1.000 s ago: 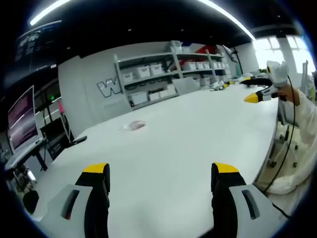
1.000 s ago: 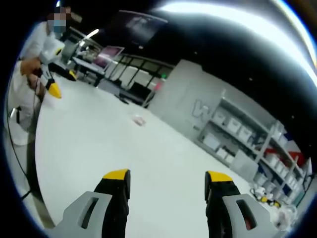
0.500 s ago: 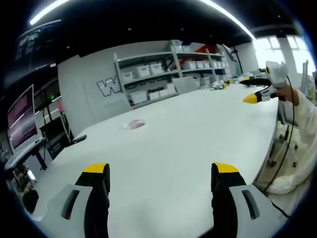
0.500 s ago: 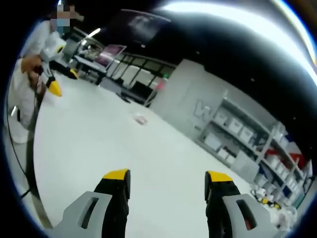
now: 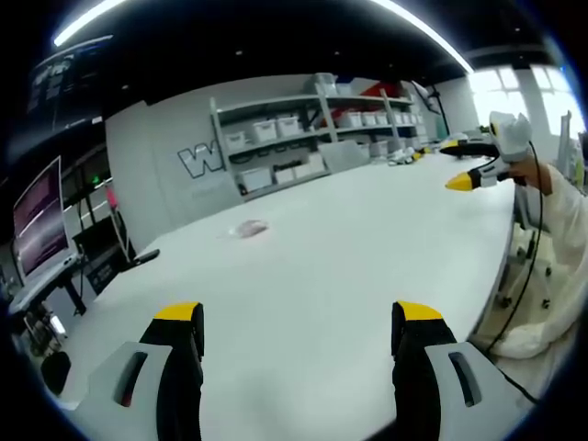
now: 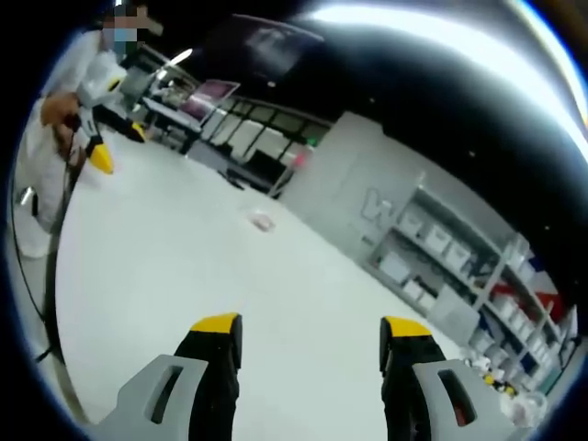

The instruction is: Open the resealable bag by pulling the two sides of the seal apart until the entire bag opening is separated and visibly accessible.

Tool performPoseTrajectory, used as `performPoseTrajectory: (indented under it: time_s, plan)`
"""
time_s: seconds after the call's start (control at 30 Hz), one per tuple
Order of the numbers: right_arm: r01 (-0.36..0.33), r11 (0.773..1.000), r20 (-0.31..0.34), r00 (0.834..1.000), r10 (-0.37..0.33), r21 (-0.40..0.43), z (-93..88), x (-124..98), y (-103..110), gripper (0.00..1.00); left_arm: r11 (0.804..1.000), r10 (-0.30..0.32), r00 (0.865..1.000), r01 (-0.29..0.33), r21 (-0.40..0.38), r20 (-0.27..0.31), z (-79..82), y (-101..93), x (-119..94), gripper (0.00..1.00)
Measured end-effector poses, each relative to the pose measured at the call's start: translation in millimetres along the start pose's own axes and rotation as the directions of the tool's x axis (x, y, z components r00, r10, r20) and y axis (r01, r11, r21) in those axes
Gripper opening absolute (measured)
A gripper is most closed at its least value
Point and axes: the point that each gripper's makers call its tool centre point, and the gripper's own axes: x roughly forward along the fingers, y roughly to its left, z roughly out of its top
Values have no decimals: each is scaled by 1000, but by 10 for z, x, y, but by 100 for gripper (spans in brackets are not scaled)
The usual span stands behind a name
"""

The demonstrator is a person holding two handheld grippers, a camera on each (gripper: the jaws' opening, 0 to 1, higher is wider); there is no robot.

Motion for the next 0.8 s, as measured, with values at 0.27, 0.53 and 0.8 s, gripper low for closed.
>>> performPoseTrajectory:
  time_s: [0.27,0.53,0.8]
  plan:
    - [0,1000,11,1000,0,-7,23,28,0,60,1000,0,1000,0,2,-1,3,2,-5,83]
    - [-10,1000,28,1000,10,-14,63,82,15,59,1000,-5,1000,5,3,-4,-5,-18,2,83]
    - [-4,998,23,1000,5,-55,67,119,26,59,1000,-2,1000,2,2,-5,-13,-9,-5,83]
